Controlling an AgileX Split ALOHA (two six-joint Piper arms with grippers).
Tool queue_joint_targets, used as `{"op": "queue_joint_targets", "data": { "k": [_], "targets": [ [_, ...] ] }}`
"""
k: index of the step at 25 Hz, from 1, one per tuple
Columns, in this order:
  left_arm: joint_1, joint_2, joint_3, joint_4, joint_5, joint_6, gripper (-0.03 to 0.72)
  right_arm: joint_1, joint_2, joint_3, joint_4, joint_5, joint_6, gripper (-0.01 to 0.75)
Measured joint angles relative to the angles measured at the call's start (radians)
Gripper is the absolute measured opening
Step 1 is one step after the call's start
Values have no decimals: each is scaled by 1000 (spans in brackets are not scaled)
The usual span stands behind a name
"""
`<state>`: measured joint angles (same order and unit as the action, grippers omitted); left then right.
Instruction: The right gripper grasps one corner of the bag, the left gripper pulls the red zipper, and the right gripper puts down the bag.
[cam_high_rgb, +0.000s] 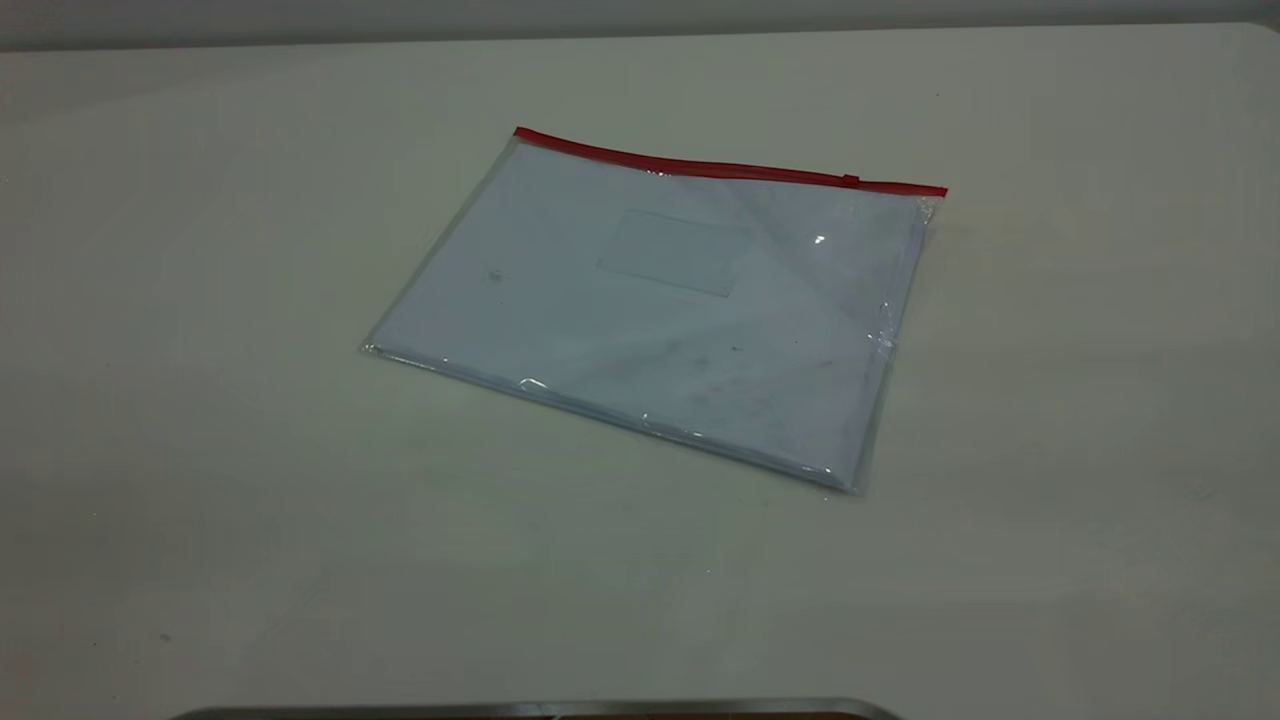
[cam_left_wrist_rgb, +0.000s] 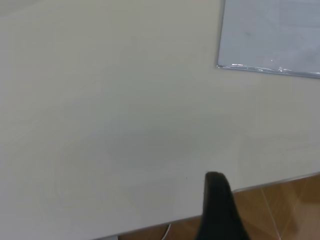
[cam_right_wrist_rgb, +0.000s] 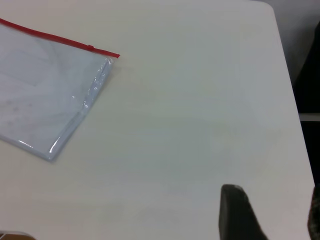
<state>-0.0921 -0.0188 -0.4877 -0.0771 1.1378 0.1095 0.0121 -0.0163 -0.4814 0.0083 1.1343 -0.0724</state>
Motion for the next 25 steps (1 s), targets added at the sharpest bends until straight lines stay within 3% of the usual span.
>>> {"op": "queue_joint_targets", "data": {
  "k": [10,15,19,25],
  "targets": [
    [0,21,-12,14,-20,-84,565,0,0,0,14,-3,0,381],
    [0,263,-101,60,-174,-168,565,0,65,-20,14,-92,0,403],
    [0,542,-193,60,-299,-172,565,0,214,-23,20,-237,1,490],
    [0,939,-331,30,-481,-172,565,0,514,-23,89,-290,33,586]
  ]
}}
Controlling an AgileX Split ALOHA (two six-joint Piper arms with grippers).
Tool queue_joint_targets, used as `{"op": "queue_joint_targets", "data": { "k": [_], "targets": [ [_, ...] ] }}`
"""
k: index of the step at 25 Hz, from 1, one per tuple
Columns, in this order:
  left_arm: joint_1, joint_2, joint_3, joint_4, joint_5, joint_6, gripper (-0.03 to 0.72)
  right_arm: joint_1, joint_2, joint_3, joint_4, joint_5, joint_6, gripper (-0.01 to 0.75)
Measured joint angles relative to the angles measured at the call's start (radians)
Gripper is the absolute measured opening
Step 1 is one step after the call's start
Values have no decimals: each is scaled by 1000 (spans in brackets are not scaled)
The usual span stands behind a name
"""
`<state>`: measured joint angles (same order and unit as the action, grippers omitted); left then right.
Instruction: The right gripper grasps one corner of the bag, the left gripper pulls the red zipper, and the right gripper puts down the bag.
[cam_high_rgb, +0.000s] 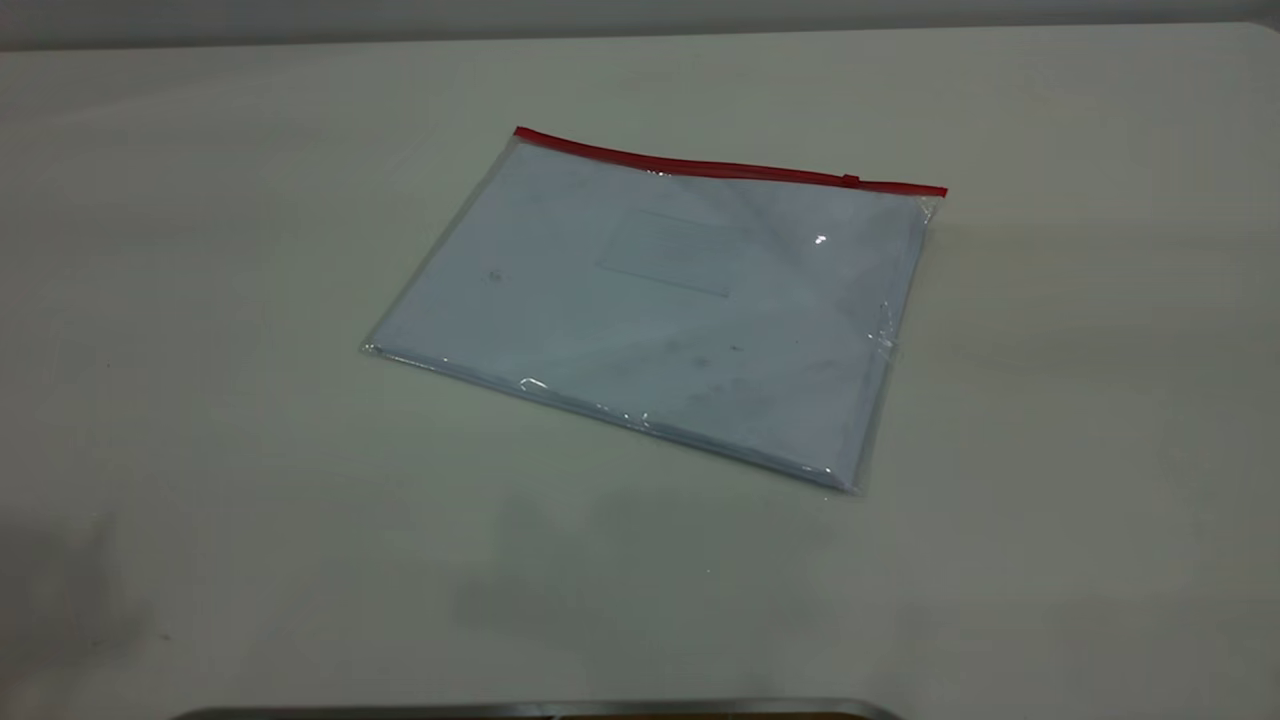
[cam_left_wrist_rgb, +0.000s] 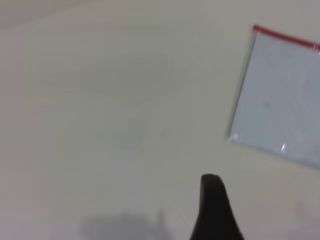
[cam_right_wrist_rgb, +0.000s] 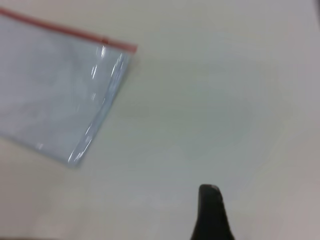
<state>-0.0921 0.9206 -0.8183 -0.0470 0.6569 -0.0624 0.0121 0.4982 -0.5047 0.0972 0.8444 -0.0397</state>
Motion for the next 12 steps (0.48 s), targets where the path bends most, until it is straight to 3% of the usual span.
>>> {"op": "queue_joint_targets", "data": {
  "k": [4,7,9,12],
  "targets": [
    [0,233,-93,-35,-132,11,565,0,184,0,106,-40,-33,587],
    [0,379,-162,-36,-206,68,565,0,309,0,201,-138,-109,587],
    [0,472,-220,-42,-216,113,565,0,397,-1,274,-244,-180,587],
    [0,589,-302,-84,-187,180,565,0,559,-36,376,-315,-299,587]
  ]
}}
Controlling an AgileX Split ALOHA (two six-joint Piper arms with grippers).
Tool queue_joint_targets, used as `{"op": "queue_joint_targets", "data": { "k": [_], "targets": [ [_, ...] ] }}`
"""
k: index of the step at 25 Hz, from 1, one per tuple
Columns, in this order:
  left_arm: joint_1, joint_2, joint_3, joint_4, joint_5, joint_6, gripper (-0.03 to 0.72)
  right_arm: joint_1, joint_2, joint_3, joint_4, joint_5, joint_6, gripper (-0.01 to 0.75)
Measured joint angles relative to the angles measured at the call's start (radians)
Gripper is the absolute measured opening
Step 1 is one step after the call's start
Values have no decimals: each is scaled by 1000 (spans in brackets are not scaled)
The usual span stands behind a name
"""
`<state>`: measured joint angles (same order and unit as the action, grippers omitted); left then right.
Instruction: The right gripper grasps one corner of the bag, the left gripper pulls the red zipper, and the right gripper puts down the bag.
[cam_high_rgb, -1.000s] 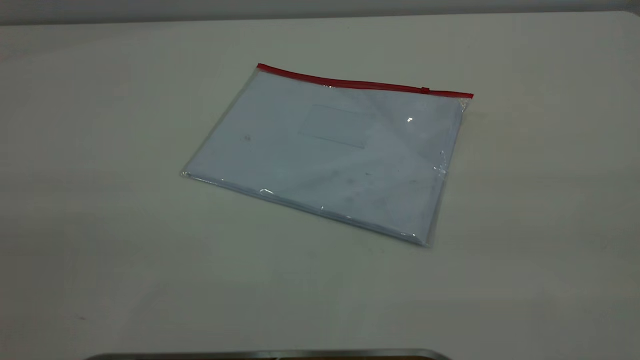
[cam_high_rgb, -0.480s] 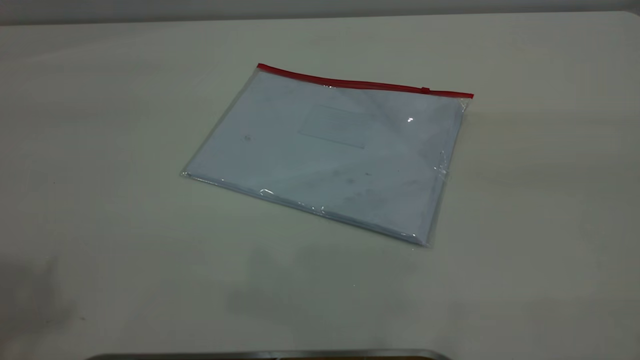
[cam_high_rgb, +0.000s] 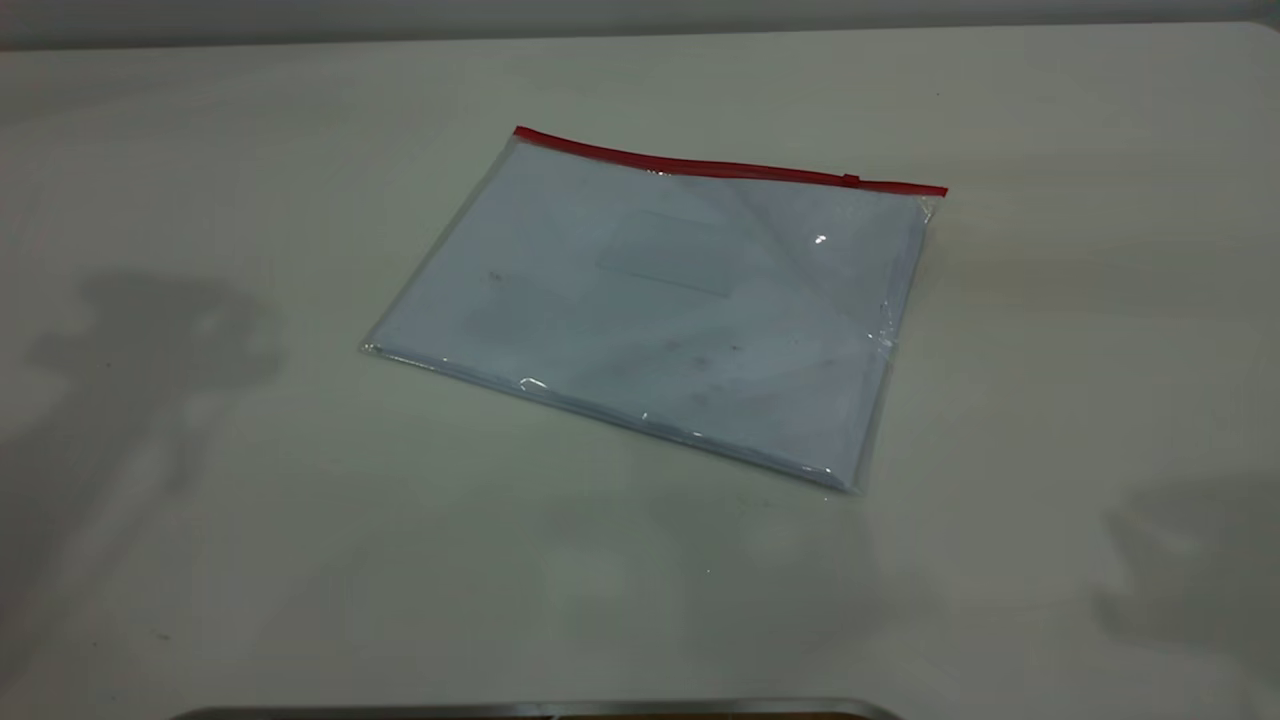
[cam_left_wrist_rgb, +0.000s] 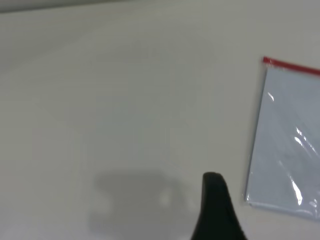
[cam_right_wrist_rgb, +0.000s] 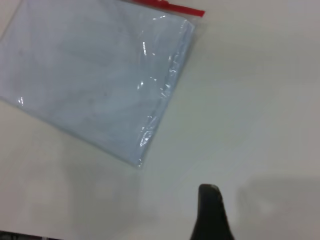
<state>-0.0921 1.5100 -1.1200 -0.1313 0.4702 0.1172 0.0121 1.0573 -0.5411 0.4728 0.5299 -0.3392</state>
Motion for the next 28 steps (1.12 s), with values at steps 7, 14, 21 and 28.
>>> {"op": "queue_joint_targets", "data": {
  "k": [7,14,21,28],
  "targets": [
    [0,239,-133,-251,103,331,565,0,415,-168,280,-42,-381,587],
    [0,397,-266,-458,263,680,565,0,796,-372,592,-32,-784,587],
    [0,442,-282,-496,291,777,565,0,1118,-582,797,47,-1070,587],
    [0,445,-282,-496,305,778,565,0,1338,-747,813,79,-1134,587]
  ]
}}
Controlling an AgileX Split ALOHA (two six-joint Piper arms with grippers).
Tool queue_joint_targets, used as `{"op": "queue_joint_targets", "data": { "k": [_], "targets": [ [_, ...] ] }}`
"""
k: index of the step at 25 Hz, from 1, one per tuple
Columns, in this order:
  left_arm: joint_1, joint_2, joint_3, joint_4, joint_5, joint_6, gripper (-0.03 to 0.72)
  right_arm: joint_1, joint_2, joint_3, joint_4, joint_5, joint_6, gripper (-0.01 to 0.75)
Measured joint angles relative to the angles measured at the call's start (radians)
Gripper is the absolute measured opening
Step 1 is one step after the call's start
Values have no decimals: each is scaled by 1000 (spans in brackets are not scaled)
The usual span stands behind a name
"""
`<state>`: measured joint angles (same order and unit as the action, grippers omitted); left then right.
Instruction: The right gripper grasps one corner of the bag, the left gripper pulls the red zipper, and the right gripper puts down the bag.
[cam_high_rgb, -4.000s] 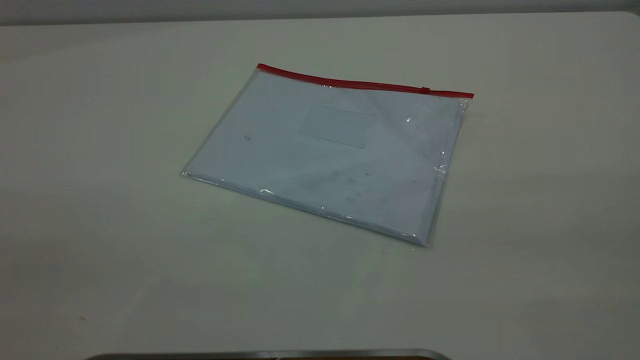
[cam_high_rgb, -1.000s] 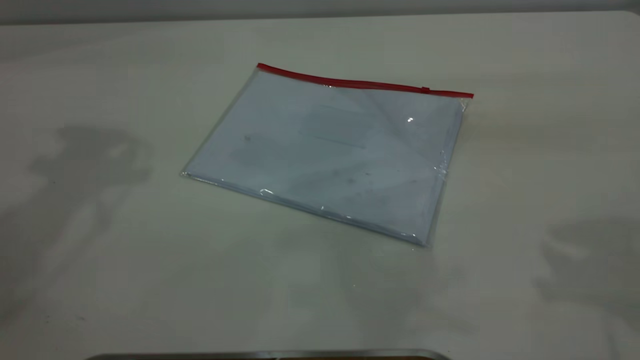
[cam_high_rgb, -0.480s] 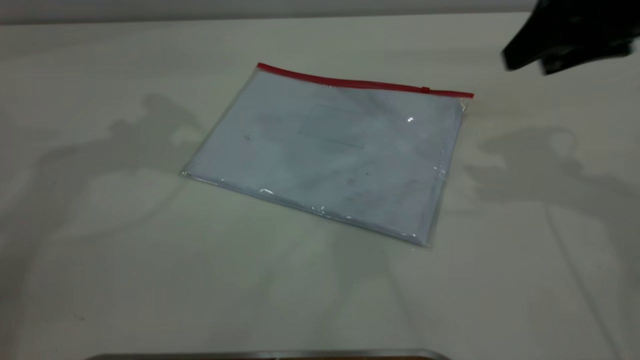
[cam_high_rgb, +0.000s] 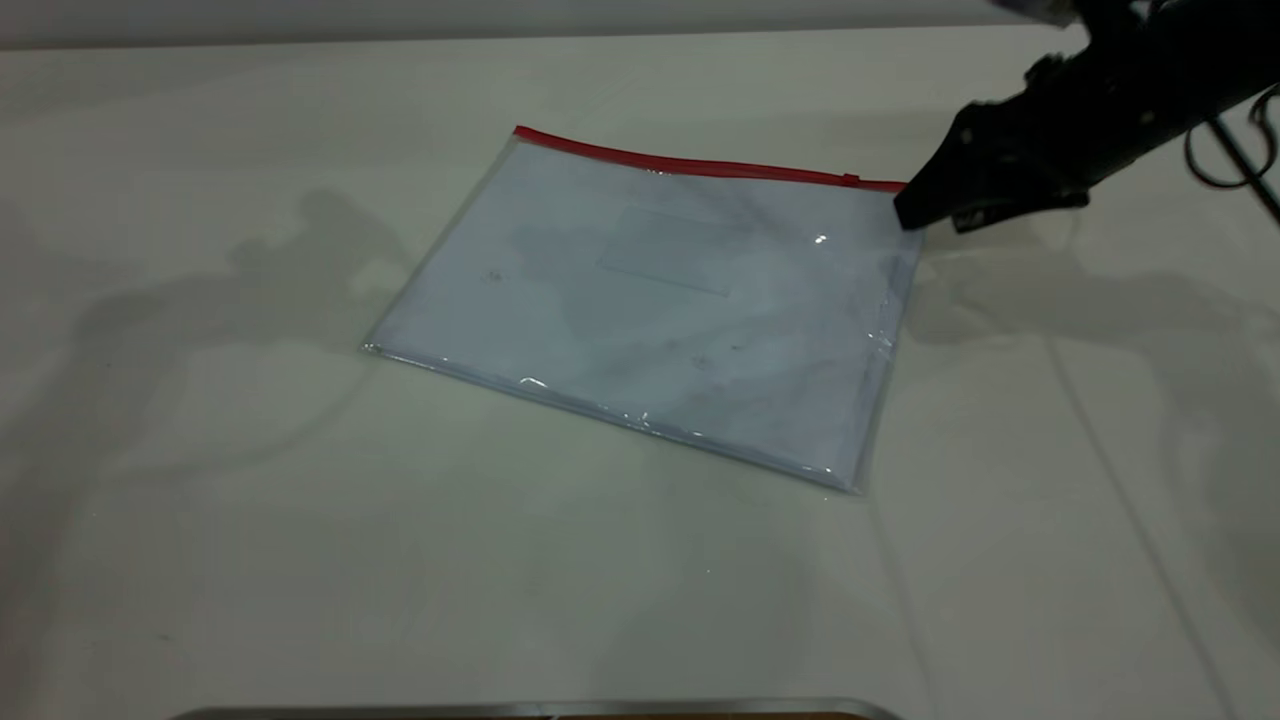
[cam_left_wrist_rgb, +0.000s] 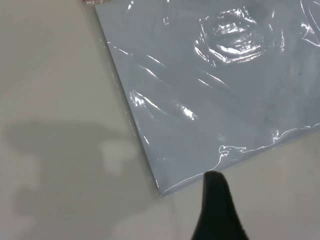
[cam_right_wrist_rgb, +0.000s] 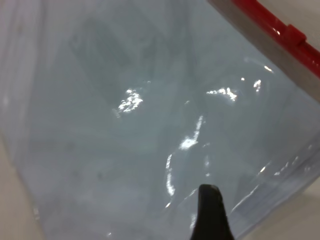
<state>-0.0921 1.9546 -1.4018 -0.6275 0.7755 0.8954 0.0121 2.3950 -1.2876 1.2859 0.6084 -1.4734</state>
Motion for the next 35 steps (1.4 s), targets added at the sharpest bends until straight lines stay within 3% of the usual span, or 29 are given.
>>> {"op": "queue_joint_targets", "data": {
  "k": [9,17,20,25,26,30,35],
  "targets": [
    [0,0,0,-42,0,0,565,0,145,-148,1,10,-23,587],
    [0,0,0,-49,0,0,565,0,196,-194,90,132,-145,577],
    [0,0,0,-49,0,0,565,0,197,-194,146,187,-204,479],
    [-1,13,0,-49,-1,68,565,0,197,-221,164,321,-252,72],
    [-3,22,0,-50,-2,93,565,0,197,-233,155,359,-256,39],
    [-41,86,-24,-50,-7,197,565,28,197,-303,76,485,-249,33],
    [-130,195,-124,-50,-20,285,565,130,197,-388,-58,516,-197,33]
  ]
}}
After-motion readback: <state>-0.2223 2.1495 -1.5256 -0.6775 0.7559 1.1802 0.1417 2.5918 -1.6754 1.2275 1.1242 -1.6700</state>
